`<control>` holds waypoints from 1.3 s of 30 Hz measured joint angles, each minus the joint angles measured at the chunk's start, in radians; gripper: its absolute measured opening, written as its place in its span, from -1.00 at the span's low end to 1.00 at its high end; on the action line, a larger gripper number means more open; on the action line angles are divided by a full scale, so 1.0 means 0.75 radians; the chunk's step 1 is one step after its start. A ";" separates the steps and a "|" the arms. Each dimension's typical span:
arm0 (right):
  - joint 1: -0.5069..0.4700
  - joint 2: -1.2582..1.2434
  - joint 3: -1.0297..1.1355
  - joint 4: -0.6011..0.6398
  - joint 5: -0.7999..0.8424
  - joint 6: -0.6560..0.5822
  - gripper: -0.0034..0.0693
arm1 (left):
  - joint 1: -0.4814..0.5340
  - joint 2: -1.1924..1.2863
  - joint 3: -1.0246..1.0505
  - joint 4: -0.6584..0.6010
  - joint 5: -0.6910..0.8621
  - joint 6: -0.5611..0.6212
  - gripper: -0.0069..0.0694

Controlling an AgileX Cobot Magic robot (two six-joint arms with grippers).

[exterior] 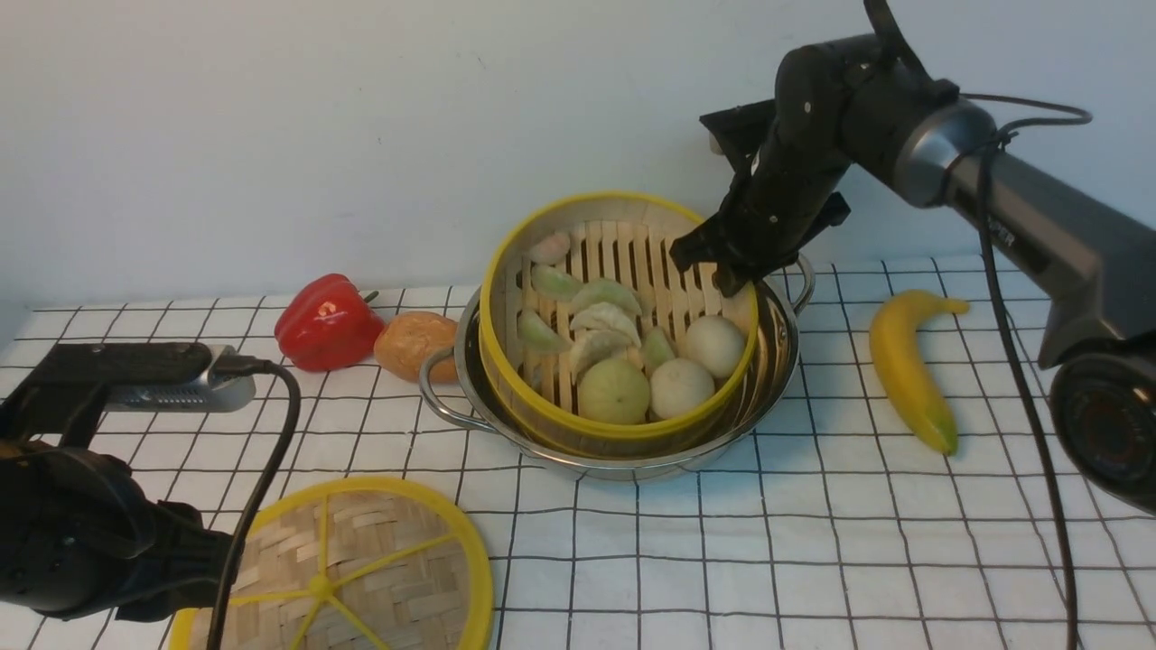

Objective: Place the steamer in the pot on the white tablecloth, and put the lid on the steamer.
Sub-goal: 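Place the bamboo steamer basket of food into the steel pot with the right gripper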

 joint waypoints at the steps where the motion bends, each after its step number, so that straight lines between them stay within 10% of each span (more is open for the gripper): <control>1: 0.000 0.007 0.000 0.000 0.000 0.000 -0.75 | 0.000 0.000 0.000 0.000 0.000 0.000 -0.18; 18: -0.001 0.044 -0.001 0.014 -0.001 0.006 -0.74 | 0.000 0.000 0.000 0.000 0.000 0.001 -0.18; 39: -0.007 0.044 -0.008 0.046 -0.017 0.030 -0.23 | 0.000 0.000 0.000 0.000 0.000 0.001 -0.18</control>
